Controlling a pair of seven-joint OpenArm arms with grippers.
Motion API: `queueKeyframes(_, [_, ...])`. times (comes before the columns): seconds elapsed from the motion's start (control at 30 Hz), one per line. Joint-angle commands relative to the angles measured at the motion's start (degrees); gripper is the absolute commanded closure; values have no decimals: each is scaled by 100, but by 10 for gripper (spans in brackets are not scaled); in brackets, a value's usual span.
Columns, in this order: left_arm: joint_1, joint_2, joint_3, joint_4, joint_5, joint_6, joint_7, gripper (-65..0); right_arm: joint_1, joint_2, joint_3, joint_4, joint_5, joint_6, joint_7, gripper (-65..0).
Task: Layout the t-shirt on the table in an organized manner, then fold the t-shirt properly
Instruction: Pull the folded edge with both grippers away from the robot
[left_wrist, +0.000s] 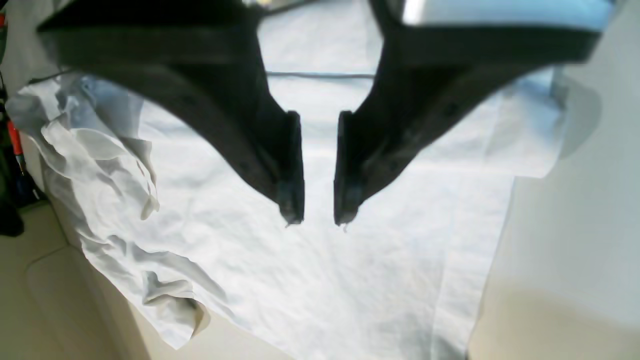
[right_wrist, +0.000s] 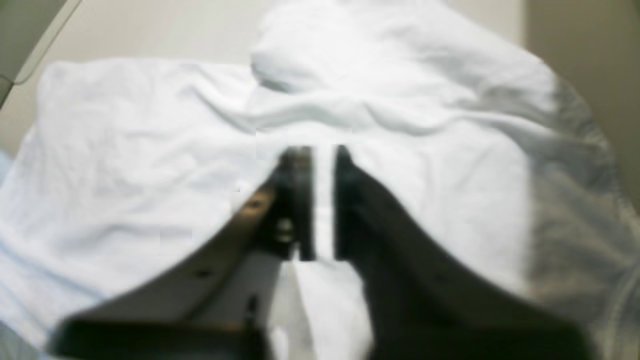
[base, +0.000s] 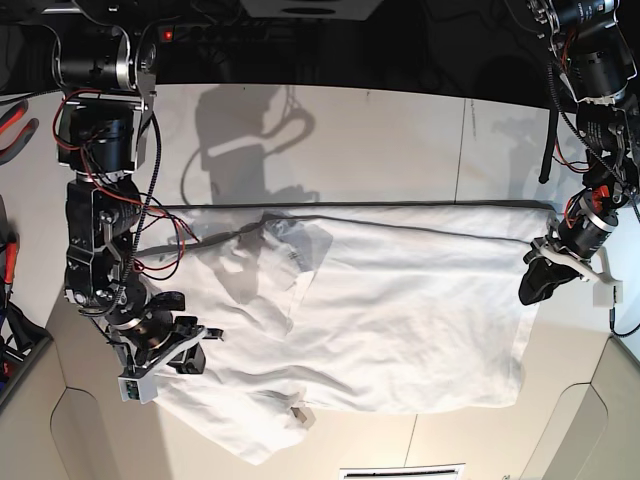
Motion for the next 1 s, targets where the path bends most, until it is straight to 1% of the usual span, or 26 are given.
queueKeyframes(0.0, [-94, -94, -22, 96, -122, -107, -107, -142, 138, 31, 46, 155, 66, 44, -24, 0])
queueKeyframes(0.07, [-94, -94, -22, 96, -122, -107, -107, -142, 76, 31, 146, 315, 87, 44, -269, 0])
queueKeyframes(0.2, [-92, -94, -22, 96, -122, -109, -103, -142, -356, 48, 481, 1023, 87, 90, -328, 0])
queueKeyframes(0.3, [-92, -94, -22, 96, -127, -118, -103, -140, -791, 63, 723, 1633, 90, 90, -472, 0])
queueKeyframes(0.33, [-92, -94, -22, 96, -131, -176, -103, -123, -946, 63, 780, 1803, 107, 90, -503, 0])
queueKeyframes(0.37, [-92, -92, -22, 96, -146, -176, -101, -79, -1097, 66, 824, 1939, 151, 90, -518, 0])
queueKeyframes(0.4, [-92, -92, -15, 96, -175, -176, -101, -21, -1250, 66, 852, 2031, 195, 90, -518, 0])
queueKeyframes(0.43, [-92, -94, 33, 96, -243, -176, -101, 0, -1384, 79, 857, 2081, 203, 90, -518, 0])
queueKeyframes(0.53, [-94, -94, 374, 96, -238, -176, -103, 0, -1729, 96, 857, 2076, 184, 90, -498, 0])
queueKeyframes(0.6, [-98, -94, 723, 96, -17, -176, -109, 0, -1919, 127, 857, 2072, 103, 90, -339, 0])
queueKeyframes(0.7, [-127, -96, 1259, 96, 684, -176, -262, 0, -2020, 166, 857, 2068, -199, 81, -103, 0])
queueKeyframes(0.77, [-125, -94, 1506, 96, 1185, 396, -514, 0, -1982, 238, 855, 2065, -295, 85, -92, 0])
queueKeyframes(0.83, [-127, -94, 1626, 96, 1558, 916, -612, 0, -1969, 339, 852, 2065, -380, 83, 4, 0])
queueKeyframes(0.97, [-125, -114, 1617, 96, 1862, 1499, -616, 0, -1971, 509, 848, 2015, -603, 66, 46, 0])
